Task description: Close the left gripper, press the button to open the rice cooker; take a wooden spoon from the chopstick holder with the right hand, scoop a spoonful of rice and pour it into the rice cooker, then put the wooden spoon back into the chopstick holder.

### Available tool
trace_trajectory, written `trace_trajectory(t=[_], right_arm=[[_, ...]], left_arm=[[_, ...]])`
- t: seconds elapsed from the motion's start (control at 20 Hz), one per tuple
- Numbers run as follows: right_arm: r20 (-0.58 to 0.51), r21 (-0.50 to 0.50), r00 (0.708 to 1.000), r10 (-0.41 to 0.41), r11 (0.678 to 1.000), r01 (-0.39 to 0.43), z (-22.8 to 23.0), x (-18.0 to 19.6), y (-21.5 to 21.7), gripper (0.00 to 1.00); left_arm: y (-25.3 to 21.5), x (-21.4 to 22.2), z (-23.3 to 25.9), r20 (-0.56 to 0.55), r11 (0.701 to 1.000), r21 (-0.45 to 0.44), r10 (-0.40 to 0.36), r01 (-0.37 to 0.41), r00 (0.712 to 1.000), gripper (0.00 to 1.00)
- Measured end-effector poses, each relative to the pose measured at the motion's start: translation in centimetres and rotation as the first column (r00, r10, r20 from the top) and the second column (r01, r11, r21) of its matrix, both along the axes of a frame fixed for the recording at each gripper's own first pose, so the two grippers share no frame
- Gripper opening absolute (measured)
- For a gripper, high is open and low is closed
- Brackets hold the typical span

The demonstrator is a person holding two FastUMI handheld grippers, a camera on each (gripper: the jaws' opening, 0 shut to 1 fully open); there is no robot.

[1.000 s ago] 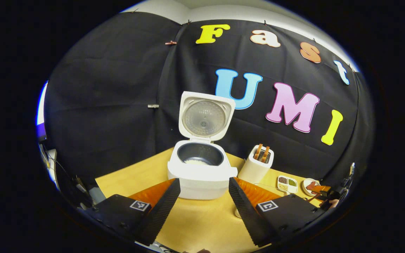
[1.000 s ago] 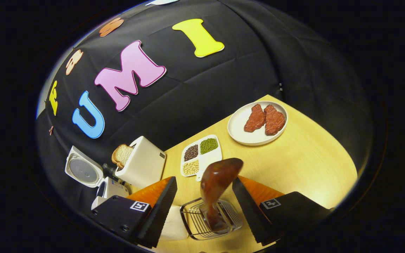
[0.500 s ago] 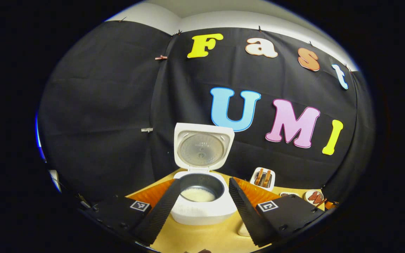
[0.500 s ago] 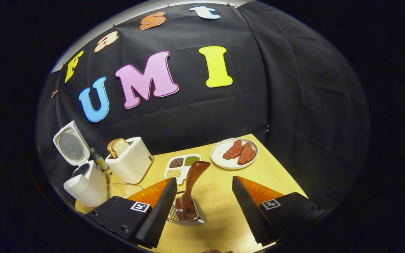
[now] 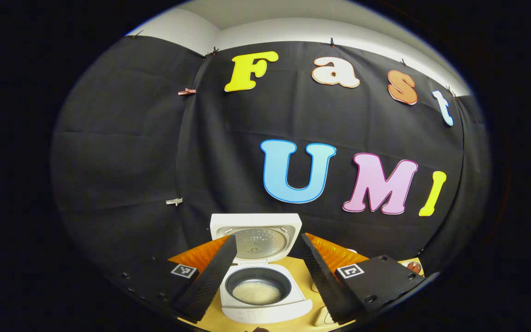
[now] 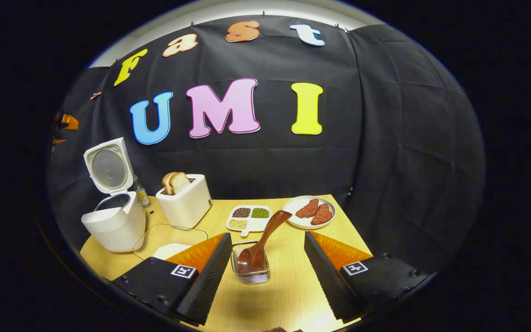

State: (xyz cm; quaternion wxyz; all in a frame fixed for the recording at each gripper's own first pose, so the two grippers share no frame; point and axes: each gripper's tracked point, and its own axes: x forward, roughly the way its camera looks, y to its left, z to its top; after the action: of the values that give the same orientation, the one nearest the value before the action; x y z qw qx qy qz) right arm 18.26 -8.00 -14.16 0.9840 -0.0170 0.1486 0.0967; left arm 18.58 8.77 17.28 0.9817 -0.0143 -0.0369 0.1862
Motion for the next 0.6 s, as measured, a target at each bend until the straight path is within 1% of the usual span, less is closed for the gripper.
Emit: trace_trajectory(t=[0.1,0.25,0.4,0.55,0.6], right_arm=[[0.010,-0.015,1.000,0.017,1.000,-0.017,0.5,-0.8,0.8,0.99],[0.013,-0.024,0.999,0.037,0.999,-0.037,1.2,-1.9,2.2,0.98],[0.027,-0.041,0.999,0.041,0.998,-0.040,2.0,-2.3,3.2,0.98],[0.025,-0.029,0.999,0.034,0.999,-0.033,2.6,-2.7,4.3,0.99],[0.024,-0.020,0.999,0.026,0.999,-0.026,2.6,-2.7,4.6,0.99]], left_arm=[[2.1,1.7,1.0,0.002,1.000,0.014,0.021,-0.021,1.000,0.95],[4.7,5.2,2.1,-0.001,0.999,0.029,0.030,-0.030,1.000,0.95],[6.9,9.1,2.6,-0.005,0.999,-0.031,0.008,-0.009,1.000,0.94],[10.1,13.3,2.5,-0.015,0.999,-0.051,0.011,-0.012,1.000,0.95],[11.0,14.5,2.0,-0.041,0.998,-0.062,0.015,-0.018,0.999,0.95]])
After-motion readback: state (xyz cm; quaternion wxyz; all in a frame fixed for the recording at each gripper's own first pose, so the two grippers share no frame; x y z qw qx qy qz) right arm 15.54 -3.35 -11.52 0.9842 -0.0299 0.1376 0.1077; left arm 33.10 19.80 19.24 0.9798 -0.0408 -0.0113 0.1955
